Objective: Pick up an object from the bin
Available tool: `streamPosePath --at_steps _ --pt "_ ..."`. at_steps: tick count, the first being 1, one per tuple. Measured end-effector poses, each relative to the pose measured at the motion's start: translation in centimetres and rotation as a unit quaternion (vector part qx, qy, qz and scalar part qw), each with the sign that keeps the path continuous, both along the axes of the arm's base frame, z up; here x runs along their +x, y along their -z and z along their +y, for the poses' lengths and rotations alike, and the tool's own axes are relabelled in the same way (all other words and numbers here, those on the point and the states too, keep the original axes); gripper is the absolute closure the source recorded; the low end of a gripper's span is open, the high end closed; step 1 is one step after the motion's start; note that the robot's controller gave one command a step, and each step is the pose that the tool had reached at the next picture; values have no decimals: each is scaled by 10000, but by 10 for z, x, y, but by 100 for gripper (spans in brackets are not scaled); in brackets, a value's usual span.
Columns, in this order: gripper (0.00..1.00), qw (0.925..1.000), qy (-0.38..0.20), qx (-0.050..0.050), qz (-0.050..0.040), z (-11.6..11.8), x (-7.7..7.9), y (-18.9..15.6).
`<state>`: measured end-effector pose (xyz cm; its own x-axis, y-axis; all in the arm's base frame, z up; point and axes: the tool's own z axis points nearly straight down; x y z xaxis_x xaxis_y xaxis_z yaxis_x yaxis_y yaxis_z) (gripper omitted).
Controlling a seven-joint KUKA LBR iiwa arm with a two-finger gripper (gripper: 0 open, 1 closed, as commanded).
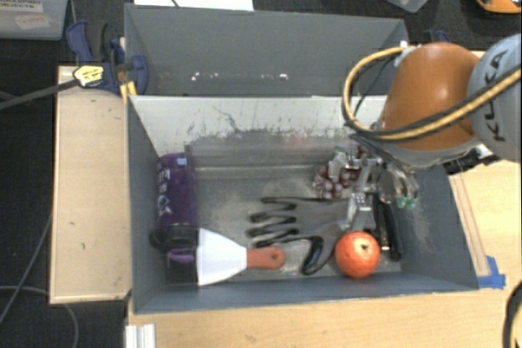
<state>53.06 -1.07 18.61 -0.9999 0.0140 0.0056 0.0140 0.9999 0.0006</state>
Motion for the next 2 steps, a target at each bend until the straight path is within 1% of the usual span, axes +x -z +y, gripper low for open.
streamPosePath --at_steps 1,2 --pt "0 10000 -4 -2 -41 0 2 -5" --pt "0 9991 402 8 -100 -35 48 112"
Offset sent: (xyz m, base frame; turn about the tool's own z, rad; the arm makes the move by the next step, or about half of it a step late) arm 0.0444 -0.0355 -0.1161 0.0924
